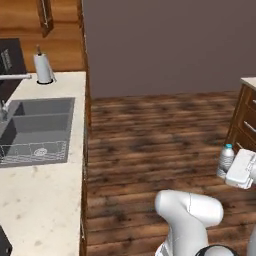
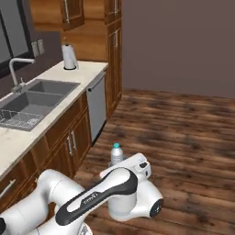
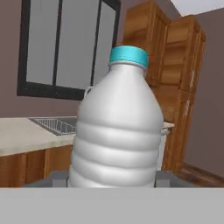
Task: Place the drinks on the dining counter in a tight cluster.
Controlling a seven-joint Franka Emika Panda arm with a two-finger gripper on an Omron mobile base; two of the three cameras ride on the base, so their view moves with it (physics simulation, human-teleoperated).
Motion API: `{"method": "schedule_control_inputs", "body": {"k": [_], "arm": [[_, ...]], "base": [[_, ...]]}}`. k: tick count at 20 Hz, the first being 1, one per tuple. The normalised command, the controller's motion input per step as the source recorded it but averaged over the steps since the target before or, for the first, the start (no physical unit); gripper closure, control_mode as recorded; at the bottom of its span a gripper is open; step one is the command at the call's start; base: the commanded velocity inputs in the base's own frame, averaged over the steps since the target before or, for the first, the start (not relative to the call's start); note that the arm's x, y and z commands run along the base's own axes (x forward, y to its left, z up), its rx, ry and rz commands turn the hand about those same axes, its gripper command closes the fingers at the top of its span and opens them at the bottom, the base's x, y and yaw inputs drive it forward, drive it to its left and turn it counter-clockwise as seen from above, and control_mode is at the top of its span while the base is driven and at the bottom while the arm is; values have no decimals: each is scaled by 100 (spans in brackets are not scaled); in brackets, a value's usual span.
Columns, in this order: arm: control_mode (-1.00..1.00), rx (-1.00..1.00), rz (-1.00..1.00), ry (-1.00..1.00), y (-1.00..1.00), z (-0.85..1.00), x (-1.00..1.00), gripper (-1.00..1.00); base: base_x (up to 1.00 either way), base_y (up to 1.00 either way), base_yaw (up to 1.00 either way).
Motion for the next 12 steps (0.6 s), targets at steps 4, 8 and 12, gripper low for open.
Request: {"method": "schedule_control_inputs", "body": {"k": [4,8,12], "arm": [[100,0,0,0,0,0,0,100],[100,0,0,0,0,0,0,100],[100,0,0,0,0,0,0,100]], "base": [[1,-10,-85],[16,-5,-71],[50,0,-44]]}}
